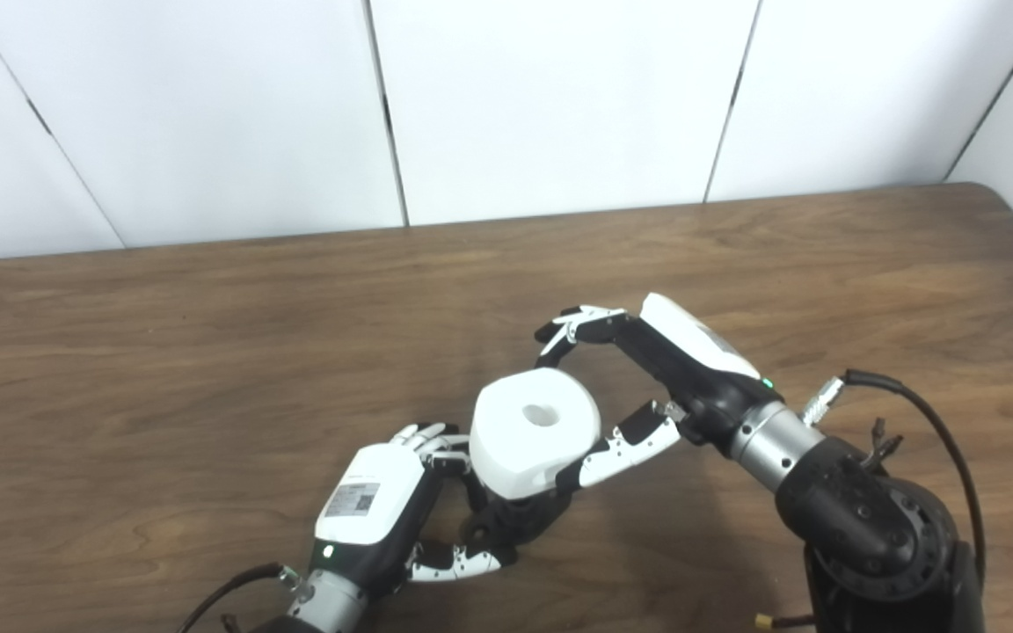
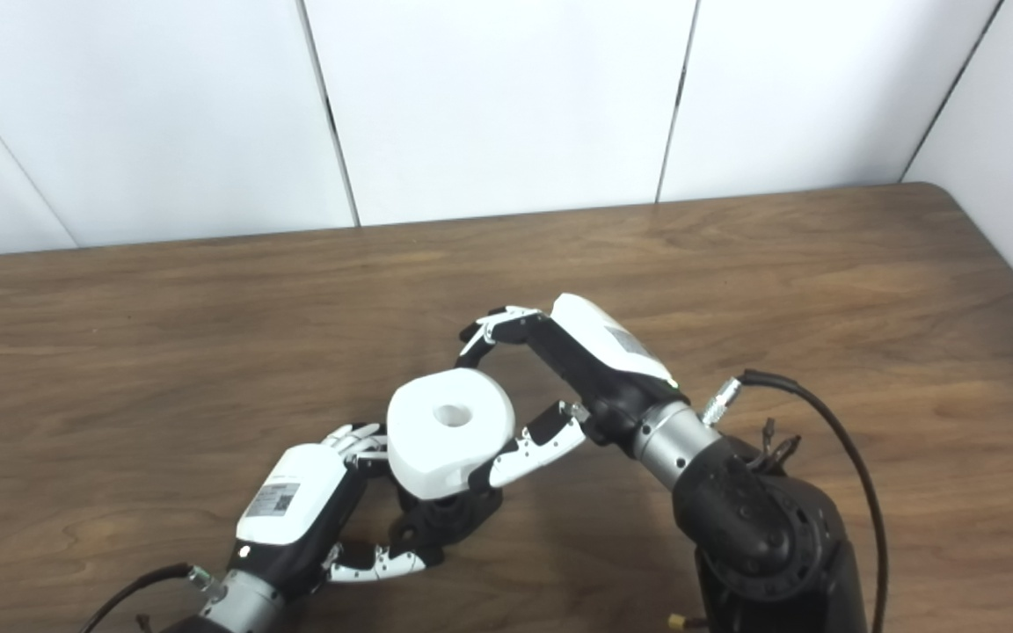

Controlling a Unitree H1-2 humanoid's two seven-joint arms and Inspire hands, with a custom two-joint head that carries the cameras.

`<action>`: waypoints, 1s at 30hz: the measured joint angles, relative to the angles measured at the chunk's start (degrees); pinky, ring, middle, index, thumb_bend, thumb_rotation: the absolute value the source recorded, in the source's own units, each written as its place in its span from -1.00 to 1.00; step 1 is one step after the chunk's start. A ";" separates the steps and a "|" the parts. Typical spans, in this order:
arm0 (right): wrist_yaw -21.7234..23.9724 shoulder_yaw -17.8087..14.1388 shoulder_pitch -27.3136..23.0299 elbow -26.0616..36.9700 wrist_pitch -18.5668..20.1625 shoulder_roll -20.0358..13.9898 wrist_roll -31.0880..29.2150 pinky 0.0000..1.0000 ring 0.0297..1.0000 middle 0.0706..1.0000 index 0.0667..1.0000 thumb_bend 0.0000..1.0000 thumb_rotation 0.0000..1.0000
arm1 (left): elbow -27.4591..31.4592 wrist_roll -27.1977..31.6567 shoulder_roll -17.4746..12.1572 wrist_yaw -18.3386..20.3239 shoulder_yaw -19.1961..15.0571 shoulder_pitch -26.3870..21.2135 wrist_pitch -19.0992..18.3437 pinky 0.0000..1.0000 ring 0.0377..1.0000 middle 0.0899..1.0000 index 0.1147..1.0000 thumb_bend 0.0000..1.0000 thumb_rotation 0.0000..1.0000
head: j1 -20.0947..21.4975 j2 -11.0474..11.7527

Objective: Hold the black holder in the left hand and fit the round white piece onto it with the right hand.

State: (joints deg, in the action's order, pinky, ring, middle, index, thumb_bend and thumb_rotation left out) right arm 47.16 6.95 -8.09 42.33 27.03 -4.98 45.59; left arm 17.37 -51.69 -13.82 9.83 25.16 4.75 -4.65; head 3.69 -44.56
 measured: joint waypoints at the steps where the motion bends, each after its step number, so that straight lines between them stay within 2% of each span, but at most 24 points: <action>1: -0.25 0.43 0.26 -0.38 -0.01 -0.13 0.00 0.75 0.80 0.58 -0.11 0.05 -0.73 | 0.00 0.00 0.01 0.00 0.03 0.00 -0.05 0.85 0.77 0.55 -0.15 0.04 -0.91 | 0.00 0.00; 22: -6.79 4.76 2.55 -3.13 -0.41 -4.11 -1.15 0.74 0.82 0.59 -0.11 0.05 -0.73 | -0.26 -0.25 0.31 -0.34 0.25 -0.14 -0.24 0.83 0.76 0.54 -0.15 0.04 -0.90 | -0.26 0.00; 30: -8.27 6.35 2.83 -3.73 -0.63 -4.39 -1.39 0.69 0.81 0.59 -0.11 0.05 -0.73 | -0.44 -0.31 0.34 -0.40 0.35 -0.31 -0.24 0.82 0.75 0.54 -0.15 0.04 -0.90 | -0.18 -0.17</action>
State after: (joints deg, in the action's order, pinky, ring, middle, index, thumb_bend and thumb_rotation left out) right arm 38.89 13.30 -5.26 38.60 26.40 -9.37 44.20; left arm 16.94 -52.00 -13.48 9.43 25.51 4.44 -4.90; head 3.51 -44.73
